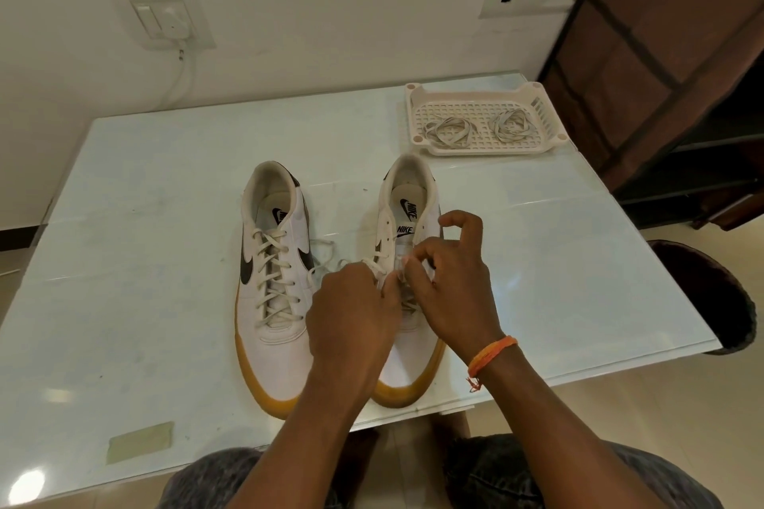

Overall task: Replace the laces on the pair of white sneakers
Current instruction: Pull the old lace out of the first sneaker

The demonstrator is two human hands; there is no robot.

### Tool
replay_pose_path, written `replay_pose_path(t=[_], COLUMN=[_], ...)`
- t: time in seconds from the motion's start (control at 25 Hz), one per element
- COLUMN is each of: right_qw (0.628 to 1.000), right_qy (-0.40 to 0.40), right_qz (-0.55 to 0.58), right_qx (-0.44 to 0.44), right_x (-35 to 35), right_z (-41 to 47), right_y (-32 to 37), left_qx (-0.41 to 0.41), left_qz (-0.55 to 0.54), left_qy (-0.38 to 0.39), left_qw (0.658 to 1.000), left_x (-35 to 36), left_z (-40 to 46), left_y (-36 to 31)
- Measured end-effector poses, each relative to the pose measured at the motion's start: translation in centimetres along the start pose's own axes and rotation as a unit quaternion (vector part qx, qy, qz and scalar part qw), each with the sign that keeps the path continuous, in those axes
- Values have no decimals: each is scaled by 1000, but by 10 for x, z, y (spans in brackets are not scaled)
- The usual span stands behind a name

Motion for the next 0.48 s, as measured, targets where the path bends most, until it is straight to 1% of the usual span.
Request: replay_pose_path(t=[0.08,0.16,0.2,0.24,0.28,0.4,0.48], right_qw=[995,974,965,965,972,996,1000], right_qy=[-32,-56,-60,-64,-67,-50,-28], right_qz=[65,155,180,177,158,66,9], right_qx=[69,155,180,182,158,30,-10], right_x=[-4,-8,-9,-10,-12,-14,-11], right_z=[-1,0,1,2,3,3,3], right_y=[-6,-18,-22,-23,-22,-8,-6], left_qx=[-11,-16,-17,-18,-19,-18,-13], left_qz=[-16,-38,-47,-57,-67,-109,-123], left_qy=[-2,-6,-11,-16,-19,-12,-10], left_qw=[1000,999,999,998,997,994,992], left_x=[2,5,6,6,8,15,22], left_z=[3,1,1,0,-1,-4,-6], left_y=[-2,-6,-7,-7,-7,-13,-21])
Point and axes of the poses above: each hand's wrist, its own z-axis towards the middle knuckle, its own x-axis out of the palm, y = z × x, the point moved 2 cm from there along z, towards the middle knuckle, and after that the axes turned 1 degree about z, right-handed, at the moved point
